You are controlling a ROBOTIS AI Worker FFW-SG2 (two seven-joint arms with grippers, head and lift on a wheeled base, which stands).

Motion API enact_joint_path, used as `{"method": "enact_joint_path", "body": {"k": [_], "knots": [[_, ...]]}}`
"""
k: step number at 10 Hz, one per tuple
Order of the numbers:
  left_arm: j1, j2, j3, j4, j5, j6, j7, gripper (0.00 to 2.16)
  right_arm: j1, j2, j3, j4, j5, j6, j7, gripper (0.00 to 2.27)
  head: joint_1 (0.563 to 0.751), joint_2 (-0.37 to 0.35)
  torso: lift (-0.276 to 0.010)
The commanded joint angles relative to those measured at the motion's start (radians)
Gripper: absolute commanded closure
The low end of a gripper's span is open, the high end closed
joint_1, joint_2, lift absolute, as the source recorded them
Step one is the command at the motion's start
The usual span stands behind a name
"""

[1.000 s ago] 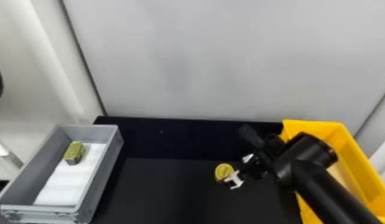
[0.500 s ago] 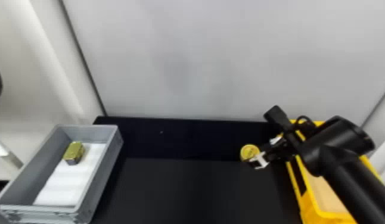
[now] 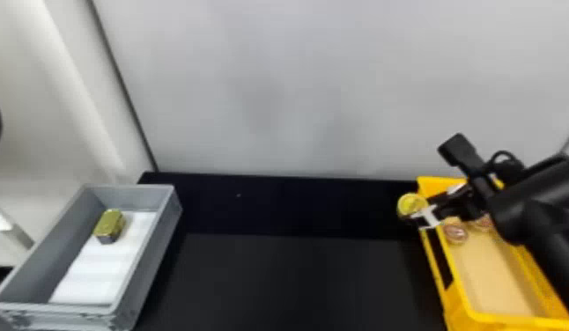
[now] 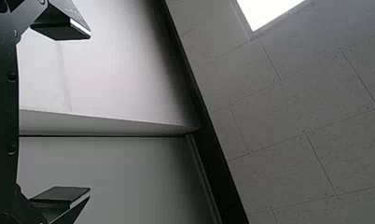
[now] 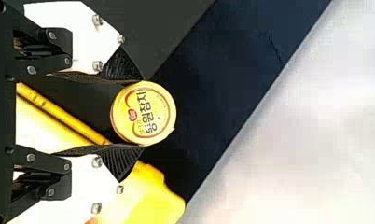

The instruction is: Pick up the round yellow can and place it in the yellow rectangular box

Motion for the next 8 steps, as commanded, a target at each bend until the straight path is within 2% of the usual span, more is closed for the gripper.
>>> {"method": "enact_joint_path", "body": {"k": [1, 5, 8], "knots": [[-0.003, 0.003, -0.003, 0.0, -0.001, 0.005, -0.001, 0.1, 0.013, -0.027, -0.062, -0.043, 0.034, 0.017, 0.007, 0.64, 0.663, 0.054, -0.01], [-0.003, 0.014, -0.005, -0.003, -0.002, 0.014, -0.004, 0.1, 0.048, -0.074, -0.148, -0.082, 0.077, 0.041, 0.027, 0.64, 0.663, 0.054, -0.01], [-0.003, 0.02, -0.003, -0.009, -0.005, 0.017, -0.007, 0.1, 0.092, -0.078, -0.223, -0.082, 0.117, 0.054, 0.03, 0.64, 0.663, 0.054, -0.01]]}}
